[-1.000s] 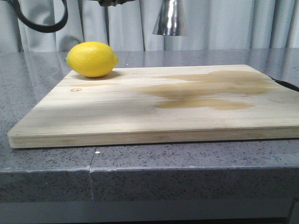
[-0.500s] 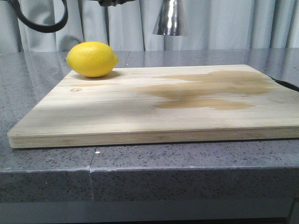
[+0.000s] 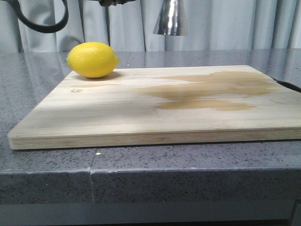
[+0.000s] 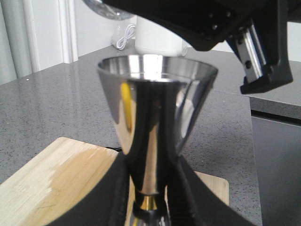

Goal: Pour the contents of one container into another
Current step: 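Tilt the beaker with the right gripper, pouring liquid into the jigger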

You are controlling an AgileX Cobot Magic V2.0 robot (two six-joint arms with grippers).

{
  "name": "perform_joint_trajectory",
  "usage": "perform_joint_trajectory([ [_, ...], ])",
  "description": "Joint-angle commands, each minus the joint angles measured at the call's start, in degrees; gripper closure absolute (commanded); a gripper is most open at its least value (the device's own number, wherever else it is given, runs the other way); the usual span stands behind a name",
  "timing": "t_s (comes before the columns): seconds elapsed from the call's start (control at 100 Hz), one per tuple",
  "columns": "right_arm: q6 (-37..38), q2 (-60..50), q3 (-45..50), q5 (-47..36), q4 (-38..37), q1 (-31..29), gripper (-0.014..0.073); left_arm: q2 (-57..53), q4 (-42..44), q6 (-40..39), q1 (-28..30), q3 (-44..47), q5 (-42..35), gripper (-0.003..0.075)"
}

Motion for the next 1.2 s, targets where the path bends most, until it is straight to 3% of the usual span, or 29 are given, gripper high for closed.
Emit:
perform_joint_trajectory([
  [0.0, -0.5, -1.8, -2.2, -2.3, 1.3, 0.1, 0.0339, -2.4, -2.9, -0.3, -0.2, -1.7, -3.5, 0.0701],
  [0.12, -0.6, -1.8, -2.2, -2.3, -0.2, 0.1, 0.0339, -2.4, -2.9, -0.3, -0.2, -1.7, -3.5, 0.0740],
  [0.53, -0.6, -1.8, -2.2, -2.3, -0.6, 0.1, 0.0339, -2.4, -2.9, -0.3, -0.2, -1.7, -3.5, 0.0739],
  [0.65, -4.2, -1.8, -2.2, -2.3, -0.6, 0.1, 0.0339, -2.4, -2.9, -0.3, -0.2, -1.7, -3.5, 0.0739],
  [1.04, -5.9, -1.8, -2.8, -1.9, -0.7, 0.1, 0.0339, -2.4, -2.9, -0.3, -0.2, -1.7, -3.5, 0.0739],
  [1.19, -5.9, -1.8, -2.8, -1.9, -4.5, 0.1, 0.0339, -2.4, -2.9, -0.3, -0.2, -1.7, -3.5, 0.0739],
])
